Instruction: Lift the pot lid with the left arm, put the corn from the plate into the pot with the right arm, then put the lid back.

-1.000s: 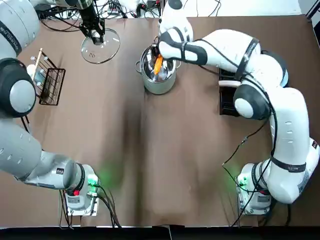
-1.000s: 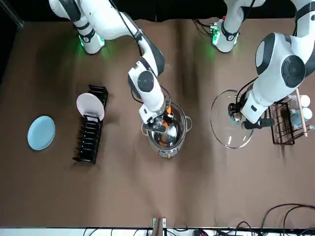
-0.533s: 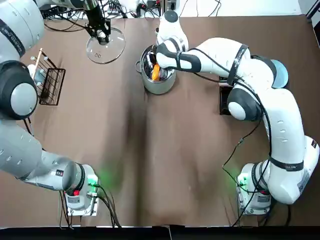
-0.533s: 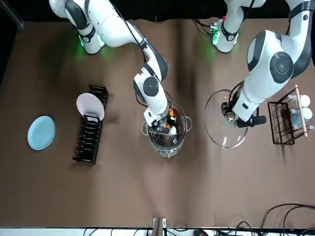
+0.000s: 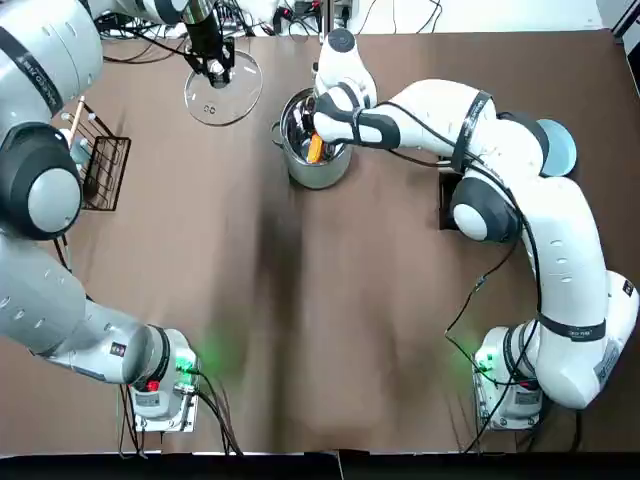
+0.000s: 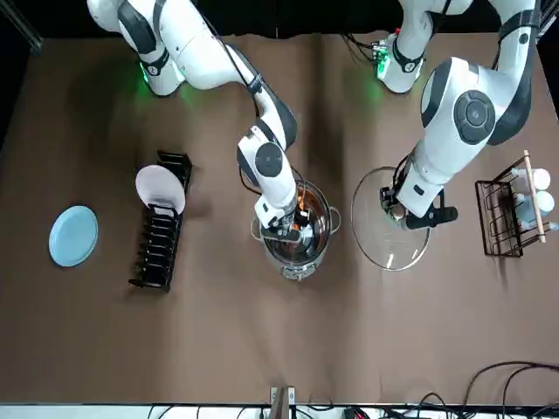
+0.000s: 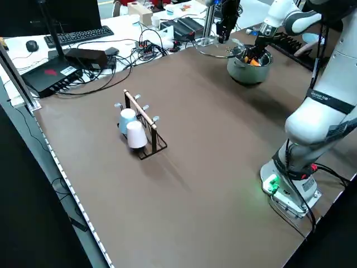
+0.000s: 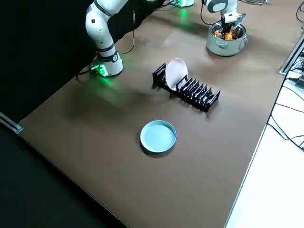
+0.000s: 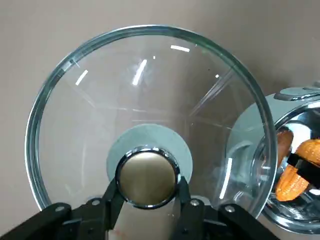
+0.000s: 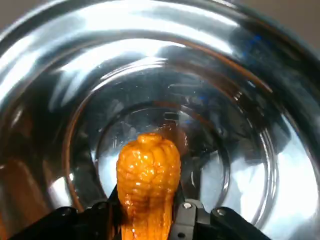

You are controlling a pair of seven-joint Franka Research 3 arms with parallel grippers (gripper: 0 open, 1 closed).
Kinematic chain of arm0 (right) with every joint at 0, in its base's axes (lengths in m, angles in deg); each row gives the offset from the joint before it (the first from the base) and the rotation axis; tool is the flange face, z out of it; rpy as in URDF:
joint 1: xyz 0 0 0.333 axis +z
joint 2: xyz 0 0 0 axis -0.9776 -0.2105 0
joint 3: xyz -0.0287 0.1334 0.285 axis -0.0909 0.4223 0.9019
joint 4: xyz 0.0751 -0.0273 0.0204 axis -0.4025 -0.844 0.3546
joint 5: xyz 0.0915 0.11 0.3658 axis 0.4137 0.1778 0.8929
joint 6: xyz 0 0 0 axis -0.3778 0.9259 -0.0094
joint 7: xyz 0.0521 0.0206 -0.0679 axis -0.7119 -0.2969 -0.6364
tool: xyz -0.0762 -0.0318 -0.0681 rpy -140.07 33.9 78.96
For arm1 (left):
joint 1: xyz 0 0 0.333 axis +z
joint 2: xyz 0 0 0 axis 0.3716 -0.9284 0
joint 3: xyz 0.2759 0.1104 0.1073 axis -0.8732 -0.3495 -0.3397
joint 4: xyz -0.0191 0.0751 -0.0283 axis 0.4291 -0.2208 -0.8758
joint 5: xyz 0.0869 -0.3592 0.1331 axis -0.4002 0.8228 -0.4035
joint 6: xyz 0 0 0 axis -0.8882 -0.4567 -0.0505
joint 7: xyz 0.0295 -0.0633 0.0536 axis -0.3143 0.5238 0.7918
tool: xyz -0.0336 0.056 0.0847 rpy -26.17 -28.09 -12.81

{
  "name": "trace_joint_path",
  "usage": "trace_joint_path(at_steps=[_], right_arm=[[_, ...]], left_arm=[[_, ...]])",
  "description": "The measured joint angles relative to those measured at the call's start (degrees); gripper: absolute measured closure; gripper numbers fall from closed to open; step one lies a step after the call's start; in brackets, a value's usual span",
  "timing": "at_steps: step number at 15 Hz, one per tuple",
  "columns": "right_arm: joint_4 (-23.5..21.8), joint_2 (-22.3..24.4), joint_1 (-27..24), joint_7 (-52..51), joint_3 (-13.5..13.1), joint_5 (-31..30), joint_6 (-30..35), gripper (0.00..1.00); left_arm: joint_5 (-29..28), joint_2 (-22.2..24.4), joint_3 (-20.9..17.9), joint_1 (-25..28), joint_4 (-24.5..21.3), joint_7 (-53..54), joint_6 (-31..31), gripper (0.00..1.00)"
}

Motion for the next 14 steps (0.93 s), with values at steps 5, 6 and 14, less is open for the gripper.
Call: trace_joint_path(at_steps=[5, 6, 14], right_arm=[[0.0, -0.3, 0.0, 0.0, 0.0, -1.2, -1.0, 0.47], [0.0, -0.3, 0.0, 0.0, 0.0, -1.4, -1.6, 0.38], [1.4, 0.8, 0.0, 4.0, 0.0, -1.5, -1.5, 0.02]], left_arm=[[0.0, -0.7, 0.0, -1.2, 0.0, -1.4, -1.9, 0.53], [0.0, -0.9, 0.0, -1.3, 0.0, -1.6, -2.0, 0.53], [0.0, -1.4, 0.0, -2.2, 0.0, -1.9, -3.9, 0.53]])
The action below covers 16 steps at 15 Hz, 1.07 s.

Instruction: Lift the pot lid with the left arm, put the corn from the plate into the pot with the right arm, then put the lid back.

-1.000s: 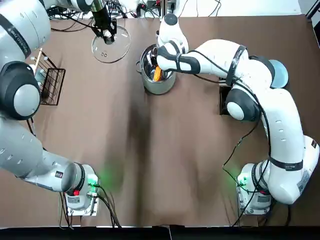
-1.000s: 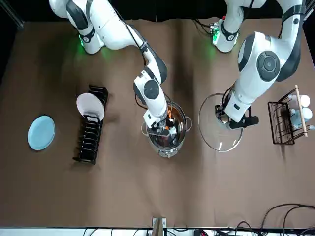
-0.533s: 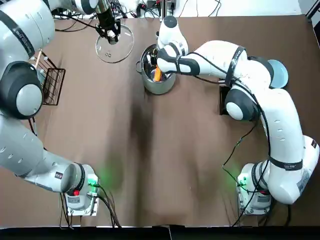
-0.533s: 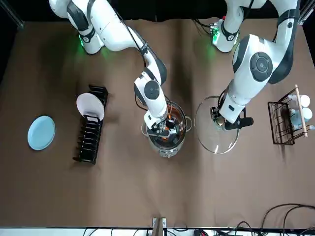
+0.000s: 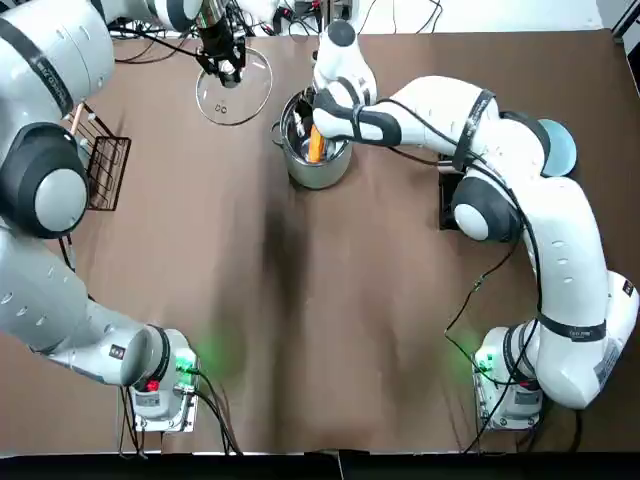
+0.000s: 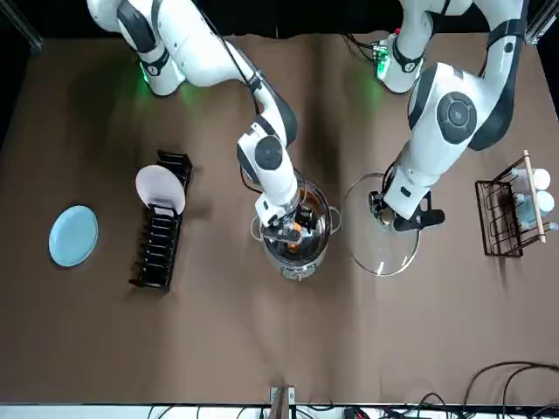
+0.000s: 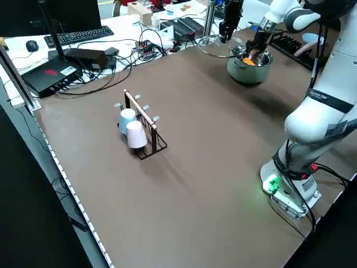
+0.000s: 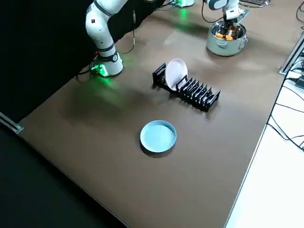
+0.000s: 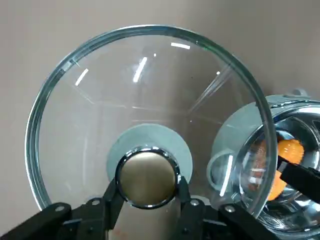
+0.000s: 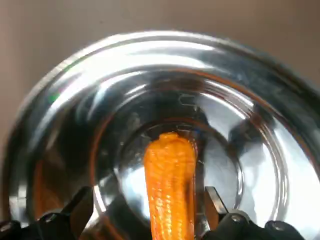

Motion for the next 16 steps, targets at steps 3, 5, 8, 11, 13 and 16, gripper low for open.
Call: trace_joint_path(at_steps=[3, 5, 8, 11, 13, 16], right_arm=[[0.3, 2.4, -0.1, 0.9, 0.0, 0.1, 5.4, 0.01], [0.4, 4.4, -0.7, 0.9, 0.0, 0.1, 8.7, 0.00], [0.5, 8.6, -3.3, 0.7, -0.1, 0.1, 15.1, 0.00], [0.5, 11.4, -7.0, -3.1, -0.1, 0.1, 23.0, 0.00], [0.6, 13.3, -10.1, -7.0, -0.1, 0.4, 27.1, 0.00], [0.8, 16.9, -14.9, -14.6, -0.3, 0.7, 36.3, 0.00]], left_arm=[[0.0, -0.4, 0.0, -0.2, 0.0, -0.1, -0.3, 0.53], [0.0, -0.5, 0.0, -0.3, 0.0, -0.2, -1.0, 0.53], [-1.4, -1.6, 0.0, -2.9, 0.0, -5.3, -4.4, 0.53], [-5.4, -4.3, 0.0, -6.6, 0.3, -13.6, -8.7, 0.53], [-7.0, -6.6, 0.0, -9.6, 1.5, -19.0, -9.5, 0.53], [-8.9, -10.3, 0.0, -13.7, 5.8, -25.7, -9.9, 0.53]])
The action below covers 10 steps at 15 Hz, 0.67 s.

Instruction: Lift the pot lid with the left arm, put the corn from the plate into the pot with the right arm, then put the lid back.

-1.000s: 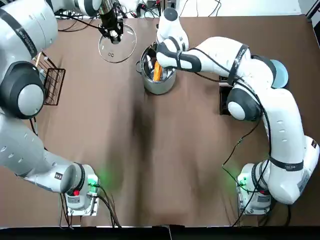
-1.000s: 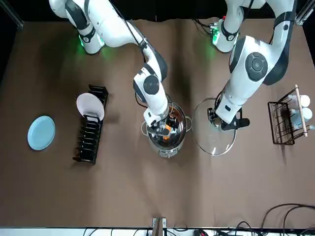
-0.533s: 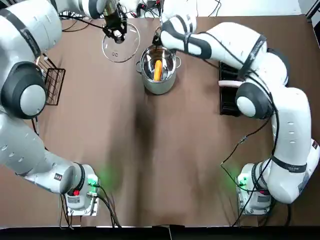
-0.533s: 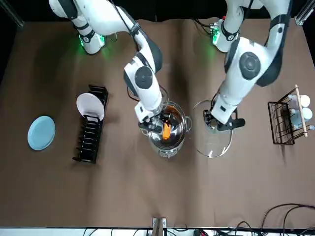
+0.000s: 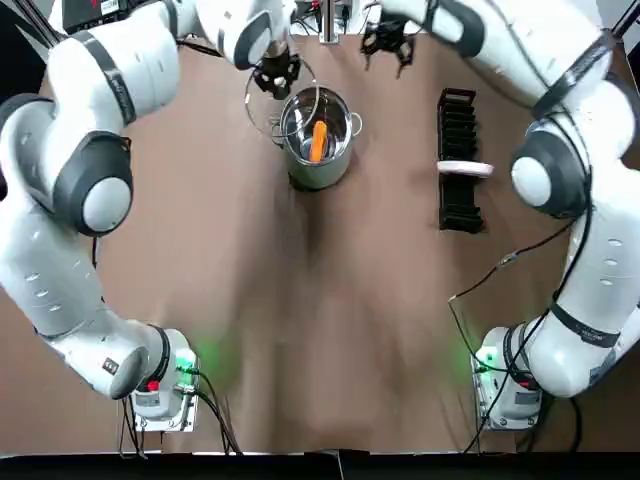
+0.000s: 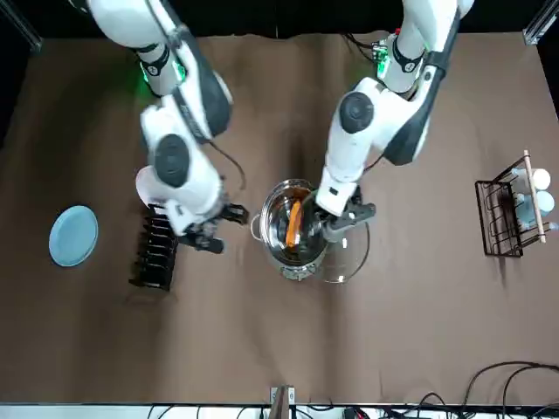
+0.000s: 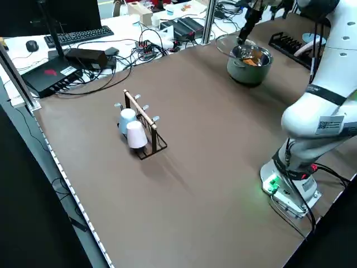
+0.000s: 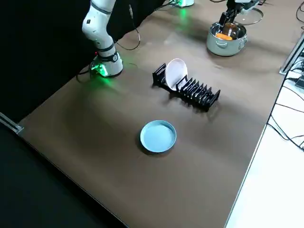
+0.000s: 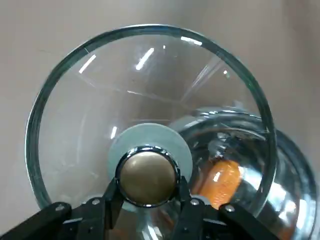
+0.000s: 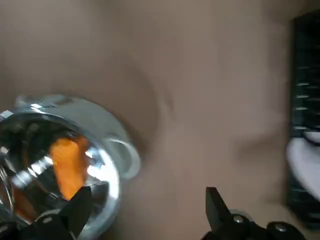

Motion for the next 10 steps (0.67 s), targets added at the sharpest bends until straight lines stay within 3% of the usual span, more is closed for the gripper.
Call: trace_joint_path(at_steps=[6, 10], right_arm=[[0.1, 7.1, -11.8, -20.5, -0.1, 0.1, 14.3, 0.00], [-2.6, 10.2, -17.8, -31.6, -0.3, -0.4, 16.6, 0.00]], left_arm=[[0.0, -4.8, 0.0, -6.0, 4.8, -6.1, 0.0, 0.53], [0.0, -6.4, 0.1, -7.7, 5.0, -7.4, 0.1, 0.53]])
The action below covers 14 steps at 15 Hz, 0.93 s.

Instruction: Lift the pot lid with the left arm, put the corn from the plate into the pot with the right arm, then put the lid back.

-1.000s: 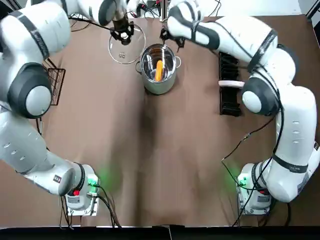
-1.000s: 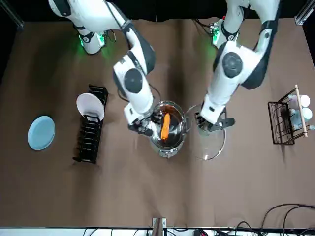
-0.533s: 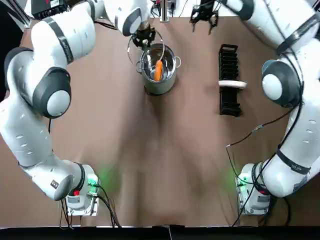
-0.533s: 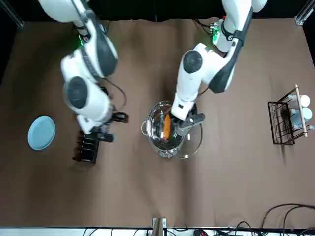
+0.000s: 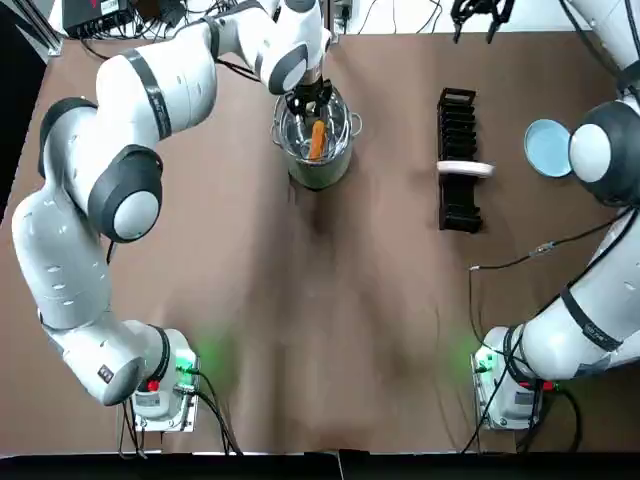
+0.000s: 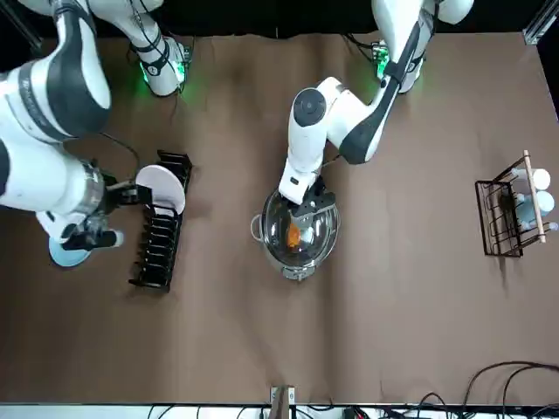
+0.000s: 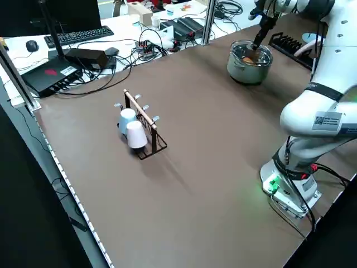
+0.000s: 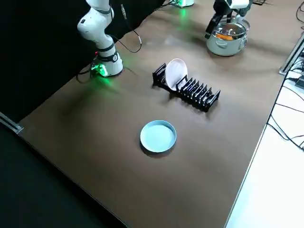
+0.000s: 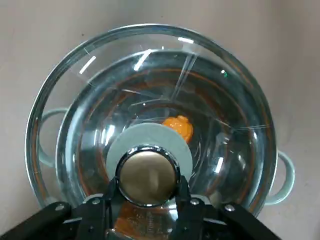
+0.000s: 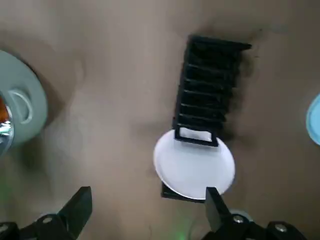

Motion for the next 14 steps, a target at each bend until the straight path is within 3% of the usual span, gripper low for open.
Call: trace_joint_path(at_steps=[5, 6, 8, 11, 14], right_arm=[[-7.9, 8.2, -2.2, -3.0, 0.0, -2.3, 0.1, 0.00], [-13.3, 13.5, -2.9, -4.2, -0.1, -2.5, -0.4, 0.00], [-17.5, 18.2, -3.5, -4.8, -0.1, -2.6, -1.8, 0.00], [-19.8, 22.6, -3.5, -4.8, 0.0, -2.6, -0.1, 0.00], [-20.5, 23.2, -3.4, -4.8, 0.2, -3.9, 1.7, 0.00]], left_arm=[[0.0, -1.3, 0.0, -1.0, 0.6, -1.9, 0.1, 0.53], [0.0, -1.7, 0.0, -1.2, 1.2, -2.5, 0.4, 0.53], [0.0, -1.8, 0.0, -1.3, 1.4, -2.9, 0.5, 0.53], [0.0, -2.2, 0.0, -1.4, 1.9, -2.9, 0.4, 0.53], [0.0, -3.7, 0.0, -1.5, 3.5, -3.2, -0.2, 0.53]])
